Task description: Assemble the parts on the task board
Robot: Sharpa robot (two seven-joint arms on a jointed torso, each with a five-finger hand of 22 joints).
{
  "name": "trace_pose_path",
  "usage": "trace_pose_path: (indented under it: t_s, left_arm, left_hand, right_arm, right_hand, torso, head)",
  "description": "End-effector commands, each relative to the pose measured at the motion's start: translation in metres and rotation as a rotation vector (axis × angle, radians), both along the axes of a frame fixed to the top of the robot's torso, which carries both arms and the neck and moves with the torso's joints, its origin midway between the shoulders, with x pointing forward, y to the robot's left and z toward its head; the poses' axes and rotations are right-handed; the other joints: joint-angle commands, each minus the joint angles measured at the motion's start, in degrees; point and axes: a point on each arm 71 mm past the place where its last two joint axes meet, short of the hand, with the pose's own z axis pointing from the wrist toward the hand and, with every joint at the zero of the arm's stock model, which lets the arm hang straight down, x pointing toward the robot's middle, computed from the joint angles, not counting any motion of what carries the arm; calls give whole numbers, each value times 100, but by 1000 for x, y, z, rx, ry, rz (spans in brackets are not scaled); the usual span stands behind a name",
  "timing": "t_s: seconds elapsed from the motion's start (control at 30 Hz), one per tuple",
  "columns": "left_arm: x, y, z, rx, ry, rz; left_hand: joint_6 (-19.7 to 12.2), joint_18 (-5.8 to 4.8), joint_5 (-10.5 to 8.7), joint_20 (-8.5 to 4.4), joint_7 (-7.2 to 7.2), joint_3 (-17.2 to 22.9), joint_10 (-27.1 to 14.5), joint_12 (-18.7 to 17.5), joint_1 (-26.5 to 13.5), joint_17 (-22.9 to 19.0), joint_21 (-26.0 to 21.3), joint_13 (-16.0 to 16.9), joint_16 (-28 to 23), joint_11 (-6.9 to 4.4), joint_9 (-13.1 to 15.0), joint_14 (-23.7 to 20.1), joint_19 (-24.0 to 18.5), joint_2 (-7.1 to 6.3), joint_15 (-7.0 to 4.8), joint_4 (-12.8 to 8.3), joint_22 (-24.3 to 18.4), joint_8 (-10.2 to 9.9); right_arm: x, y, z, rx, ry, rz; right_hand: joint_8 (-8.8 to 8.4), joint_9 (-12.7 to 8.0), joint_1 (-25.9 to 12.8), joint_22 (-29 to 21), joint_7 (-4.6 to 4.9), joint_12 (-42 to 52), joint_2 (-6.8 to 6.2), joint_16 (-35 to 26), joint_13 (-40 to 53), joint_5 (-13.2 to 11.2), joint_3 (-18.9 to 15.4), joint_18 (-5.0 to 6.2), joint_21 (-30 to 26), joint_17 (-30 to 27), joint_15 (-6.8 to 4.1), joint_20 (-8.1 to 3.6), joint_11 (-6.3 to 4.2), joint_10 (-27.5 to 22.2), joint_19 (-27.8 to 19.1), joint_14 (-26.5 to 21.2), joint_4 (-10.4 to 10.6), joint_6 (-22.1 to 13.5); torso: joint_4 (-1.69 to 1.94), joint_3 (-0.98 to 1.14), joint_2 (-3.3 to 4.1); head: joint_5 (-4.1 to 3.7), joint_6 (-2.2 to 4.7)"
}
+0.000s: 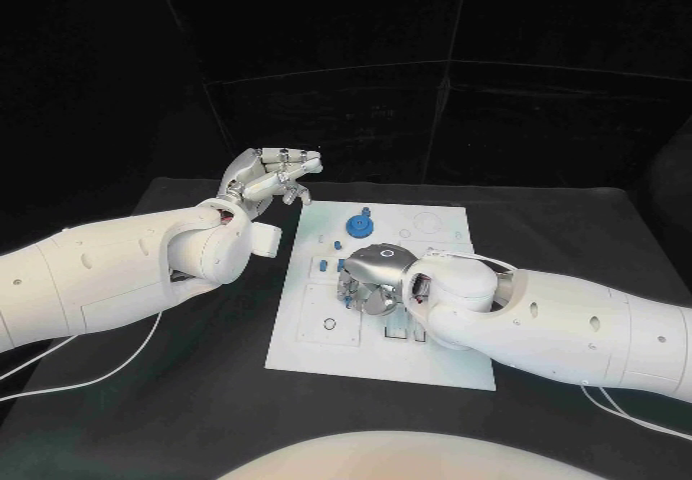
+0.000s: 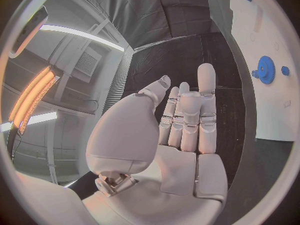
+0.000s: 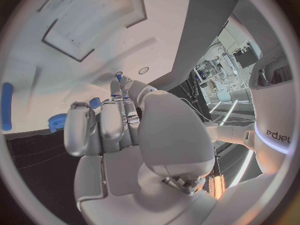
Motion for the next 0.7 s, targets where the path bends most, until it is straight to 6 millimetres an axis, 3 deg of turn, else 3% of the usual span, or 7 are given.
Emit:
trace_pose_path:
  t_s: [0.03, 0.7]
  left_arm:
    - [0, -1, 1, -8, -4, -9]
    - [0, 0, 1, -8, -4, -10]
  left_hand:
    - [-52, 73, 13, -17, -3, 4, -23, 31, 61, -6, -25, -3, 15, -1, -1, -29, 2, 7, 1, -34, -8, 22]
    - [-52, 73, 13, -17, -3, 4, -23, 31, 61, -6, -25, -3, 15, -1, -1, -29, 2, 7, 1, -34, -8, 22]
  right_arm:
    - [-1, -2, 0, 2, -12, -2]
    - [-1, -4, 0, 10, -17, -6]
  right_hand:
    - [7, 6, -77, 38, -8, -24, 5, -32, -7, 26, -15, -88, -8, -9, -16, 17, 8, 47, -12, 151, 23, 52]
    - [6, 6, -78, 38, -8, -25, 4, -31, -7, 28, -16, -88, -8, -9, -17, 17, 7, 47, -12, 150, 22, 52]
  torso:
    - [0, 0, -2]
    - [1, -4, -1]
  head:
    - [6, -1]
    - [4, 0]
